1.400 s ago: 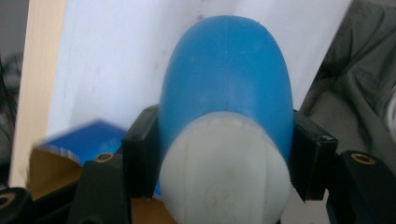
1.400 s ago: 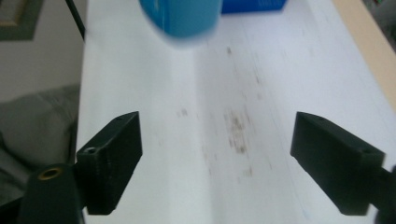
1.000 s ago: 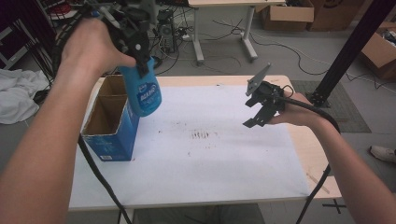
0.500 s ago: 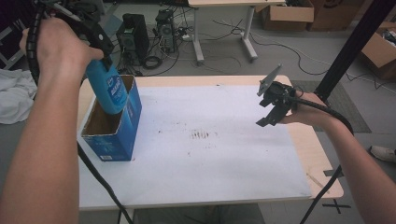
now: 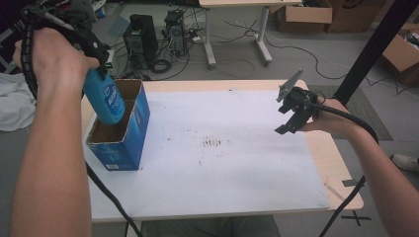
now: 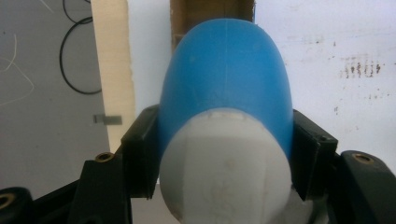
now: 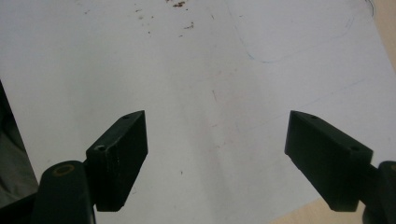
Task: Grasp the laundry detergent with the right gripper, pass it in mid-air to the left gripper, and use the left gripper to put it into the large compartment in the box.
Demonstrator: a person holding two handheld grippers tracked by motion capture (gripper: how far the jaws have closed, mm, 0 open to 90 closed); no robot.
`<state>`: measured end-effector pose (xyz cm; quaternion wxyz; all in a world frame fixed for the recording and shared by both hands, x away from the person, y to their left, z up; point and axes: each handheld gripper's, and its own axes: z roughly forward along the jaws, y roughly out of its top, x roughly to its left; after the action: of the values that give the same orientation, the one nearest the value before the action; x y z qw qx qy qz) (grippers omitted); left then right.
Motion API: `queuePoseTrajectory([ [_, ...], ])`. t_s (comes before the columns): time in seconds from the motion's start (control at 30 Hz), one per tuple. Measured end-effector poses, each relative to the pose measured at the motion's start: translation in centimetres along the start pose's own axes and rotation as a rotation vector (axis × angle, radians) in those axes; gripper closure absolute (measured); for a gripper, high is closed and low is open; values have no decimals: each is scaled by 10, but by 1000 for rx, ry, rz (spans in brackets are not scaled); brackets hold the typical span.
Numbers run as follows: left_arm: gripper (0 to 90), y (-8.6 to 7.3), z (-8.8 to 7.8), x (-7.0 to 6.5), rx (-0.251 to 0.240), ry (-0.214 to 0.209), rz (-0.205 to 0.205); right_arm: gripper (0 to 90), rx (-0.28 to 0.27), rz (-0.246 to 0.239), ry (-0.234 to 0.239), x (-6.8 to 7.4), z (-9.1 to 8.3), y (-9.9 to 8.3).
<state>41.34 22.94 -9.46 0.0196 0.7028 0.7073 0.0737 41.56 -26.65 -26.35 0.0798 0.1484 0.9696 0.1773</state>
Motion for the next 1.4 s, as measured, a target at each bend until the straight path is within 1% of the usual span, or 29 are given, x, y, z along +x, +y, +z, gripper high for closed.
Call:
queuePoseTrajectory([
  [0.03,388,0,4,0,-1,-3,-1,211,2,-1,1,0,0,0],
  [0.07,388,0,4,0,-1,-3,-1,212,0,0,1,0,0,0],
  [0.1,388,0,10,1,5,-4,1,210,-2,2,0,1,0,0],
  [0.13,388,0,10,1,5,-4,1,211,-1,1,3,1,0,-1],
  [0.17,388,0,15,1,8,-2,4,211,0,-1,4,1,0,-1],
  [0.23,388,0,21,2,15,3,5,211,4,0,1,1,0,-1],
  [0.27,388,0,21,2,15,3,5,211,4,0,1,1,0,-1],
  [0.3,388,-1,27,2,16,4,1,211,0,2,3,1,0,-2],
  [0.53,388,-2,48,4,29,0,6,213,1,3,2,2,1,-3],
  [0.6,388,-2,57,4,36,1,15,213,3,1,3,2,1,-2],
  [0.63,388,-2,57,4,36,1,15,214,0,0,3,2,2,-2],
  [0.67,388,-3,64,4,42,1,16,214,-1,-2,4,2,1,-2],
  [0.77,388,-3,76,4,54,-2,20,215,0,-2,5,2,1,-1],
  [1.03,388,-5,106,5,83,0,25,216,3,-2,8,1,3,-2],
  [1.23,388,-6,122,4,94,-6,27,217,3,-1,7,2,3,-1],
  [1.27,388,-6,122,4,94,-6,27,217,3,-1,7,2,3,-1],
  [1.3,388,-6,128,3,92,-8,28,218,2,-3,6,1,3,-1],
  [1.37,388,-7,134,2,98,-12,26,218,2,-3,7,2,3,-1],
  [1.4,388,-7,134,2,98,-12,26,218,3,-2,5,2,3,-1],
])
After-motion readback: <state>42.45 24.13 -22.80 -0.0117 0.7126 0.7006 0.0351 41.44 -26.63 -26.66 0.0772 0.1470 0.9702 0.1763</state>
